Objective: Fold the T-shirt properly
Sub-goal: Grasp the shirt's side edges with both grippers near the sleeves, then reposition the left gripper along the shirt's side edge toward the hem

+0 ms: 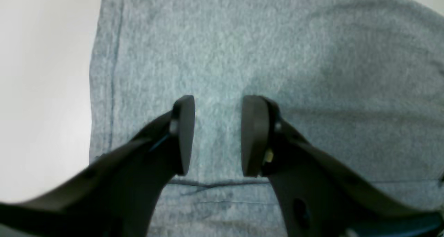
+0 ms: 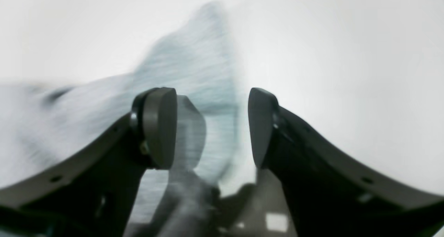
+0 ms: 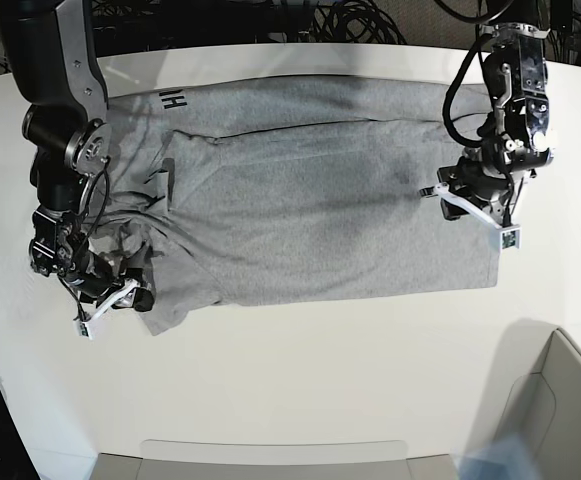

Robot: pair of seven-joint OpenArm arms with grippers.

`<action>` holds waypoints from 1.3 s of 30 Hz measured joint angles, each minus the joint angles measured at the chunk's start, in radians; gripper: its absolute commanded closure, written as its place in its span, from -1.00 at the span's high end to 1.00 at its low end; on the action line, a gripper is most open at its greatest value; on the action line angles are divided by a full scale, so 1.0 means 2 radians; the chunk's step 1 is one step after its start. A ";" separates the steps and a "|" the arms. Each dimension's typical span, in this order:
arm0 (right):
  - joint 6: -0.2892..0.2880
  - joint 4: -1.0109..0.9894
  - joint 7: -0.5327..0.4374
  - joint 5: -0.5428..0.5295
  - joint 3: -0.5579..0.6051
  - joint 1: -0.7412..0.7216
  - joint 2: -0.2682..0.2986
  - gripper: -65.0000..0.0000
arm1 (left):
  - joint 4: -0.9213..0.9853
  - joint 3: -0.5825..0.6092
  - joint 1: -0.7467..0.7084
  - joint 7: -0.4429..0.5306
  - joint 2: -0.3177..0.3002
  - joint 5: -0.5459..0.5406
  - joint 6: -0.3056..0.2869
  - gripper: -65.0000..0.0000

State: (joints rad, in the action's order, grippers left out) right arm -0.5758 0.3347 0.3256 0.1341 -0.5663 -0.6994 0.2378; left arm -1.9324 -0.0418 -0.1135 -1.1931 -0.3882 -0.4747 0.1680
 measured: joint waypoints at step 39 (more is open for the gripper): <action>0.007 -0.031 -0.035 -0.079 0.002 0.021 -0.040 0.01 | 0.000 0.001 0.000 0.000 0.010 0.000 0.000 -0.28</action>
State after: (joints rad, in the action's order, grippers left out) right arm -0.5610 0.2726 0.2558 -0.0242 -0.5617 -0.6567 0.1570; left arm -1.9324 -0.0399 -0.1139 -1.1934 -0.3687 -0.4747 0.1680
